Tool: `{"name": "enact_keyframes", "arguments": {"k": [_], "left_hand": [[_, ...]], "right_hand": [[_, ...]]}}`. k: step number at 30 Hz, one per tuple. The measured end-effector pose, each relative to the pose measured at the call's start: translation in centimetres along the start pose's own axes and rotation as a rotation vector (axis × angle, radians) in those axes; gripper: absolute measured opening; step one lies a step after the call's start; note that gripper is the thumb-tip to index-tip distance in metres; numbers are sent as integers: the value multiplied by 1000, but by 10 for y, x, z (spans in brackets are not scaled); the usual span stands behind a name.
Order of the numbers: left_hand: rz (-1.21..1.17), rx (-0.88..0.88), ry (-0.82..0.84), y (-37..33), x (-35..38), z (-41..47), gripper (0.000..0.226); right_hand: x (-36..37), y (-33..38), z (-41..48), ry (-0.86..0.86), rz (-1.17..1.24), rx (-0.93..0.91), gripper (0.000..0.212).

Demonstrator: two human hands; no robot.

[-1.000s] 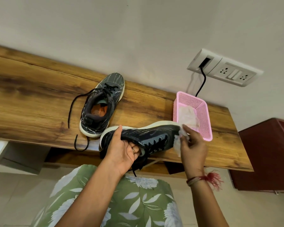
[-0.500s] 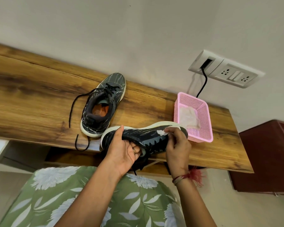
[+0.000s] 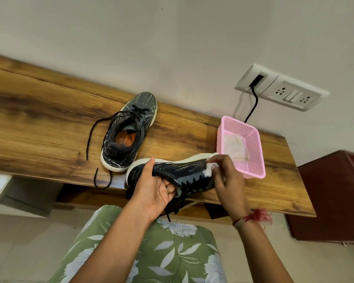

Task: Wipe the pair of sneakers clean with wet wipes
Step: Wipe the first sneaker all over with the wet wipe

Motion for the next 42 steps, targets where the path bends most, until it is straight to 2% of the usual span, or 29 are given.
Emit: {"name": "enact_keyframes", "arguments": {"k": [2,5,7,12,14,17,19,22,23,27,29,31,34,36,39,42], "left_hand": [[3,-4,-6,0,0,0,60],[2,-8,-2,-1,1,-1,60],[-6,0,-7,-2,2,-1,62],[-18,1,-13,-1,-1,2,66],[-5,4,-11,0,-1,2,61],[-5,12,8,-1,1,2,60],[-4,17,12,-2,2,2,62],[-17,-5,1,0,1,4,67],[-17,3,-2,0,1,4,68],[-5,20,1,-1,1,3,59],[-19,19,-7,-1,0,5,60],[-17,21,-8,-3,-1,6,62],[0,25,-14,-2,-2,3,63],[-2,30,-35,-4,-3,3,65],[-12,25,-45,-5,-3,4,67],[4,22,-39,-4,-4,5,60]], "right_hand": [[-15,-14,4,-124,-123,72,15],[-14,-11,-3,-225,-145,79,10],[-1,2,-9,-190,-128,11,7],[18,28,-16,84,-190,-220,11],[7,16,-10,33,-256,-185,13],[-9,-1,-5,-106,-193,-7,17],[5,12,-11,-64,-159,-66,19],[26,33,-23,102,-197,-245,26],[24,31,-21,106,-226,-247,29],[-5,-2,-9,-97,-309,-22,30],[5,-4,-15,-88,-285,63,43],[24,10,-24,-46,-208,30,52],[30,23,-28,5,-120,-96,41],[20,16,-18,-6,-139,-67,30],[2,4,-7,-142,-195,36,16],[17,19,-13,-74,-165,-14,6]]}}
Point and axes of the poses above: each hand's wrist, its own z-axis towards the middle knuckle, its own x-axis out of the palm, y = z × x, the point moved 8 cm from there along z, towards the middle knuckle, and after that the axes turned 4 degrees about -y, right-handed, at the moved point
